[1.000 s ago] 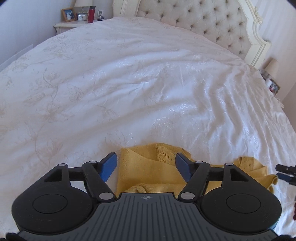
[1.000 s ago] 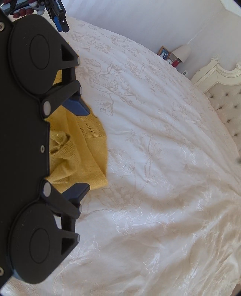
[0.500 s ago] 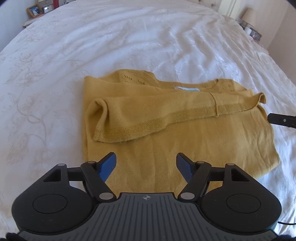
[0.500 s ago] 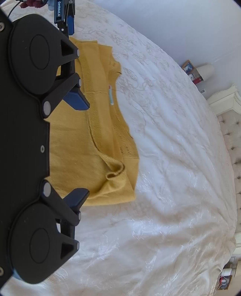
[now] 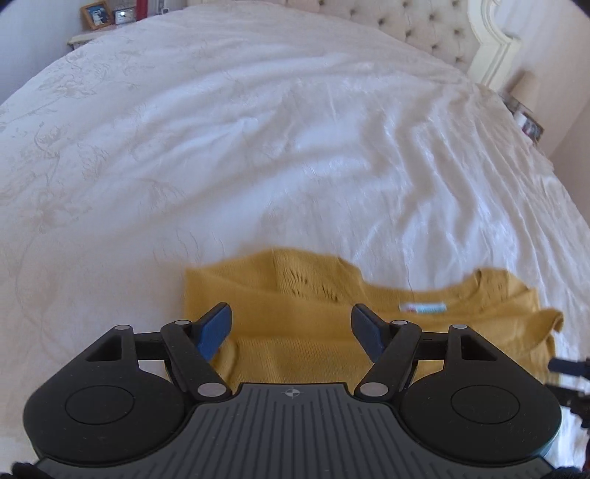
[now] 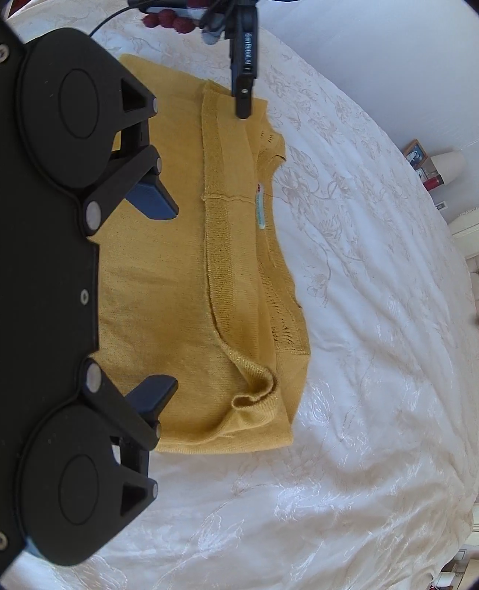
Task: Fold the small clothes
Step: 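Move both open grippers back over the folded sweater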
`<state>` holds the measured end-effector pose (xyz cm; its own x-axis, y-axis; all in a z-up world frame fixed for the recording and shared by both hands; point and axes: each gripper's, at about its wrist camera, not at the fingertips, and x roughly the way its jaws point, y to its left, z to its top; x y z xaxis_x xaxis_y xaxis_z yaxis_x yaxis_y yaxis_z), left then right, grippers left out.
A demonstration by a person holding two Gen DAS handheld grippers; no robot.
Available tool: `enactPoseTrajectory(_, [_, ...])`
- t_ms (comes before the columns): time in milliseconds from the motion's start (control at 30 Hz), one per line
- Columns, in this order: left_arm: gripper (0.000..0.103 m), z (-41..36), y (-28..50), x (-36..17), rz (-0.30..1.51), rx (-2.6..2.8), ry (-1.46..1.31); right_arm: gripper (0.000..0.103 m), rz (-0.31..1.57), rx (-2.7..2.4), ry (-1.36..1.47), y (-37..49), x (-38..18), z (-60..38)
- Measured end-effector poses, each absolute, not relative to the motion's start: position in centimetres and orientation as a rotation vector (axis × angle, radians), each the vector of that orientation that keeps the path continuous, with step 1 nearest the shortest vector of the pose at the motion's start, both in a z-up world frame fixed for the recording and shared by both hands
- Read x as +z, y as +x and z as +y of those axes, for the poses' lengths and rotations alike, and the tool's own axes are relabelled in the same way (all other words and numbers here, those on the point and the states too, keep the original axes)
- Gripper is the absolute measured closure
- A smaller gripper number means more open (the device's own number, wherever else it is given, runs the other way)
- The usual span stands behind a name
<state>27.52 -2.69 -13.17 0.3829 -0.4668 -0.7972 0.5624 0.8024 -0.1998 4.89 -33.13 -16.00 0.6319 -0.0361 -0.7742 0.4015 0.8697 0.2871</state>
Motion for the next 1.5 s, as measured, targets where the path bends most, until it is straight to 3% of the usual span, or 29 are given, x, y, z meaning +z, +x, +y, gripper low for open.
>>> enactPoseTrajectory(267, [0.033, -1.2, 28.4, -9.5, 0.872, -0.606, 0.109, 0.011, 0.866, -0.228, 0.447, 5.9, -16.4, -32.8])
enactPoseTrajectory(467, [0.033, 0.5, 23.6, -12.0, 0.941, -0.626, 0.266, 0.011, 0.894, -0.204, 0.423, 6.3, -17.1, -32.5])
enactPoseTrajectory(767, [0.033, 0.0, 19.0, -15.5, 1.066, -0.719, 0.261, 0.010, 0.917, -0.186, 0.378, 7.1, -17.5, -32.6])
enactPoseTrajectory(1000, [0.033, -2.2, 22.1, -16.5, 1.046, -0.731, 0.247, 0.010, 0.927, -0.188, 0.350, 8.4, -17.9, -33.8])
enactPoseTrajectory(1500, [0.033, -1.3, 29.5, -10.8, 0.838, -0.594, 0.125, 0.010, 0.864, -0.317, 0.388, 10.1, -16.9, -38.2])
